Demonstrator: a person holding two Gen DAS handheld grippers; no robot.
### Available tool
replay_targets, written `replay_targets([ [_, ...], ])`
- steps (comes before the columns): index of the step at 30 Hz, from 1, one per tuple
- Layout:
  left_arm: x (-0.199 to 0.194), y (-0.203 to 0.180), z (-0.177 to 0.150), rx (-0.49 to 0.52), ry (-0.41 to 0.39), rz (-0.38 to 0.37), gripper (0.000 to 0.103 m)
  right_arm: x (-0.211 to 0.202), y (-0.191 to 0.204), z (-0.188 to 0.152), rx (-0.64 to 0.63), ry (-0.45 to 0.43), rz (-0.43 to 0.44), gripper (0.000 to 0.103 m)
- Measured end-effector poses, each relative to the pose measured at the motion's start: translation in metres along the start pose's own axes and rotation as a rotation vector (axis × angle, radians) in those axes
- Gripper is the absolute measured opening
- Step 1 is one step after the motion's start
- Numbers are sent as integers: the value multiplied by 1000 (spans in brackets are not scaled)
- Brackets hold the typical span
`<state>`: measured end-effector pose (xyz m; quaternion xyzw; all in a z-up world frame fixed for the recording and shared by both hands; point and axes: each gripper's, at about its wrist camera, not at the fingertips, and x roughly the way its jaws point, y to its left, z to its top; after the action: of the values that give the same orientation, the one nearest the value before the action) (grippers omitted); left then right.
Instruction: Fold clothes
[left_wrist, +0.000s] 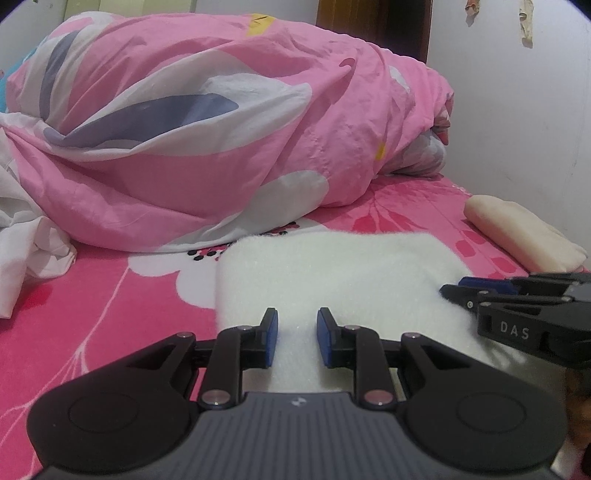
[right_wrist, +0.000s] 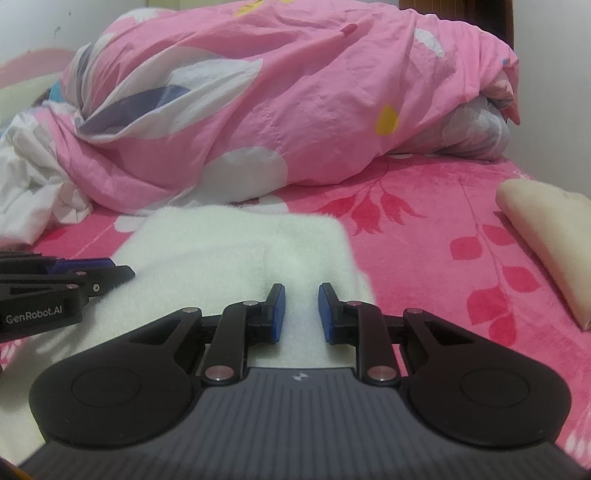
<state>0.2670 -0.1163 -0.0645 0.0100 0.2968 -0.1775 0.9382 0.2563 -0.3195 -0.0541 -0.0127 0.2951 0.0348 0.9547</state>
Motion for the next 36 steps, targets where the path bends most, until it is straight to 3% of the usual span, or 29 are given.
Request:
replay_targets([
  [3,0,1,0,-3,0,-2,23,-5,7,14,-45,19,-13,20],
  [11,0,1,-1,-4,-4,0,23,-3,4,44,-28,-40,11,20],
  [15,0,-1,-1,1,-7,0,23,30,-5,19,-17,45,-3,20],
  [27,1,14,18,-62,38,-39,28,31,-15,13,61,29,25,20],
  [36,24,11,32,-10,71,-19,30,31,-15,10,74,16,26,20],
])
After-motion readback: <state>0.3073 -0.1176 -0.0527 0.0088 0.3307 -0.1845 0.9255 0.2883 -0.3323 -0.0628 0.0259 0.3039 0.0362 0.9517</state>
